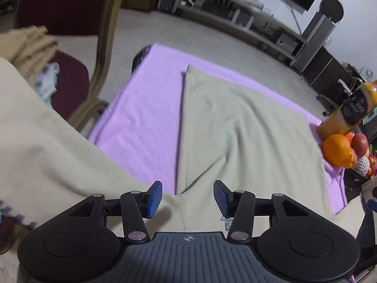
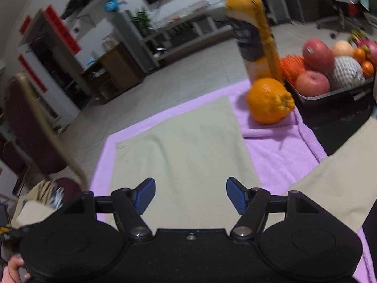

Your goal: Fold clothes

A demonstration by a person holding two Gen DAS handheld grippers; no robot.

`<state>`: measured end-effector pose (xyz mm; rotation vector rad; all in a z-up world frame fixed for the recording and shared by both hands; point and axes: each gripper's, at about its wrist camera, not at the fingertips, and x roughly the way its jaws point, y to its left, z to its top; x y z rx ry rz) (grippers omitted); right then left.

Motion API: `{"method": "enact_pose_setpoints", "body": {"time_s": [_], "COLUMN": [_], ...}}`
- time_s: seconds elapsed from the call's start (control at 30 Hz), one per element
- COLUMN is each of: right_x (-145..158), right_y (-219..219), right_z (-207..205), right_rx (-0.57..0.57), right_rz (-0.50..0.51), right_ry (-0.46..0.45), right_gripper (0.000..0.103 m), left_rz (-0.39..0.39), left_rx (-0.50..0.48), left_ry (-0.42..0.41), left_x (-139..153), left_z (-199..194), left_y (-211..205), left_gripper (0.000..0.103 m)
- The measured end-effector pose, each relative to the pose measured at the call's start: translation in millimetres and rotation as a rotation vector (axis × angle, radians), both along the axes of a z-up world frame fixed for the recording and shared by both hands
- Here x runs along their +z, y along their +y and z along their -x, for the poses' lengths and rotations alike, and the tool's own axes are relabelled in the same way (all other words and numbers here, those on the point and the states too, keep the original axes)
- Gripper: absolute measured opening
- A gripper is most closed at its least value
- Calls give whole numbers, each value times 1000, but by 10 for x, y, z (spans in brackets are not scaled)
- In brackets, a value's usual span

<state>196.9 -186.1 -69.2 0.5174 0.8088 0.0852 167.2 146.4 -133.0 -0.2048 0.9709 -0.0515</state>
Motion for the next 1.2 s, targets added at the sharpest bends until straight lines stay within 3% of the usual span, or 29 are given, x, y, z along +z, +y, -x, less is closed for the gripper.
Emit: {"method": "enact_pose_setpoints", "body": {"time_s": [0.13,0.33,0.4,0.43,0.47,0.63,0.7,0.83,1.03,1.2], "right_x": [-425,-759,-814,-834,-839,-819,-800,-798,-856,-905], "right_y": [-105,-104,-93,-86,-82,-90,-102,-92,-98,-127], "right_z": [-229,-263,-250,-239,-225,-190,-212,-246,-255,-242], "right_rx": [-47,-68,-68,-67,-64,-57,-66,-67,-63,-71], "right_rz": [-45,-44,-43,-43,-45,-53,-59,-73,-72,-78], "right_ry": [98,166,178,182,184,173,164,156,164,172], "right_gripper": [54,53,54,54,54,54,54,54,54,54], "left_rz": [10,-67,-77,-87,-94,-66,-37,2,-65,-103], "left_rx": [3,-124,-165,-187,-204,-121,-50,-42,-31,-22], "left_ry": [49,93,116,124,128,51,60,116,156,141], "left_x": [-168,-319,-355,-361,-360,-151,-137,-239,-395,-405], "left_z": [-330,-468,-449,-423,-401,-468,-640,-919,-970,-937], "left_y": [63,-31,-70,-98,-119,11,61,-61,-232,-240], "left_gripper": [49,49,34,20,19,32,27,23,22,10]}}
